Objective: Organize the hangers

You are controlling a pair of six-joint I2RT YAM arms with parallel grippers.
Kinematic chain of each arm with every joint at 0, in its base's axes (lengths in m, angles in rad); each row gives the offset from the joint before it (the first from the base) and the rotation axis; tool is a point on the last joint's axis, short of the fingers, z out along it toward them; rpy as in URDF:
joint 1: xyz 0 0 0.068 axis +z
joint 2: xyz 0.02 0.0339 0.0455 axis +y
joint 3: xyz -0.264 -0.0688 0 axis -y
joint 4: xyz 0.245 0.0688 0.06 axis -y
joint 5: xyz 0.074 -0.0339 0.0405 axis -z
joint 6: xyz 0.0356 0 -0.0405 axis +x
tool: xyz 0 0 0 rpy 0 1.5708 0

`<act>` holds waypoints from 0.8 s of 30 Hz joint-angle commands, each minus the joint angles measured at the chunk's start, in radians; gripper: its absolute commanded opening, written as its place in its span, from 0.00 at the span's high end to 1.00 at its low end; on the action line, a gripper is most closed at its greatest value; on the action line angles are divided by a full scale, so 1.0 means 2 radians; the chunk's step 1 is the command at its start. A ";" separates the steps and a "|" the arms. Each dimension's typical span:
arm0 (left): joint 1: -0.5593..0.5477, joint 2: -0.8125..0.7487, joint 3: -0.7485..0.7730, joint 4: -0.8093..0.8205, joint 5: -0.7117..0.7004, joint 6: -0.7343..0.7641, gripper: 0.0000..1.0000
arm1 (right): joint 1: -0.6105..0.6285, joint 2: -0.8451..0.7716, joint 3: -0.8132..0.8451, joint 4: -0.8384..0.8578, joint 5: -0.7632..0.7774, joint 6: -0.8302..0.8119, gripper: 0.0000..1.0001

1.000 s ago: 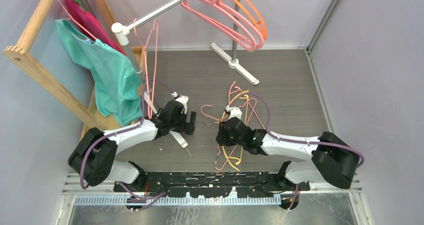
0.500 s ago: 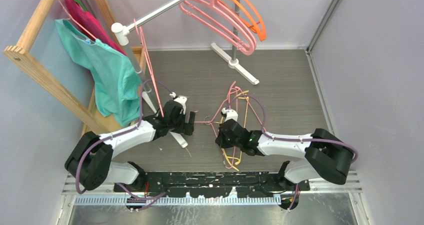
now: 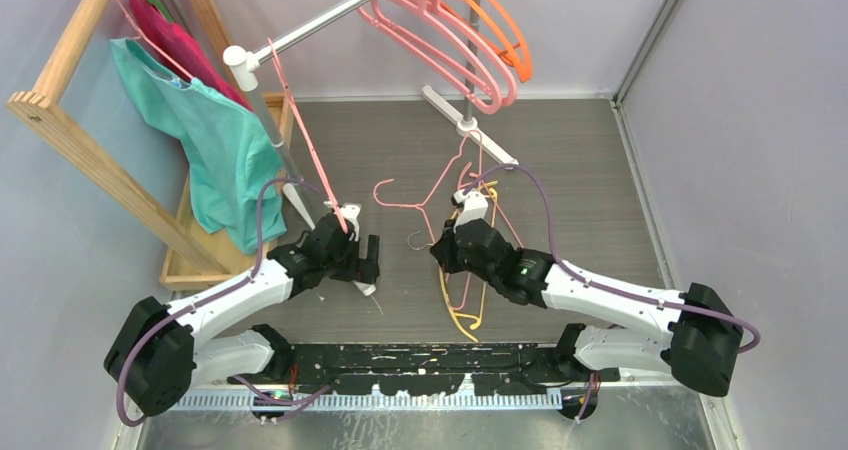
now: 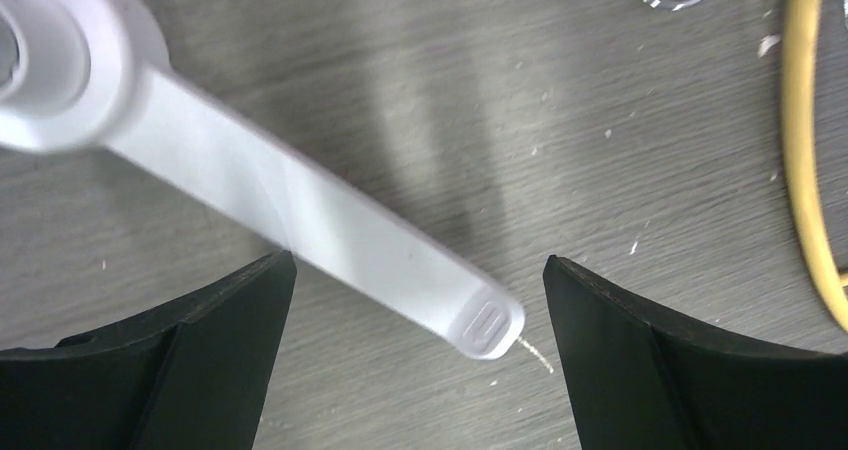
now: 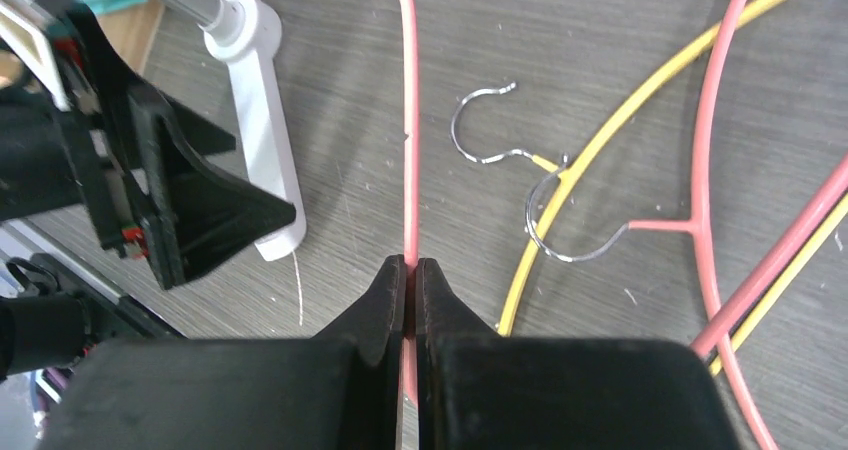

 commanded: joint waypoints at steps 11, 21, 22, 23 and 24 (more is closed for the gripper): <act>-0.003 -0.081 -0.019 -0.057 -0.026 -0.033 0.02 | -0.053 -0.024 0.065 0.157 -0.109 0.043 0.99; -0.003 -0.096 -0.028 -0.054 -0.028 -0.037 0.02 | -0.062 -0.008 0.084 0.248 -0.161 0.113 0.99; -0.003 -0.098 -0.029 -0.054 -0.028 -0.036 0.02 | -0.062 -0.003 0.090 0.253 -0.168 0.118 0.99; -0.003 -0.099 -0.029 -0.054 -0.028 -0.036 0.02 | -0.062 0.001 0.097 0.256 -0.176 0.122 0.99; -0.003 -0.099 -0.029 -0.054 -0.028 -0.036 0.02 | -0.062 0.008 0.104 0.261 -0.184 0.126 0.99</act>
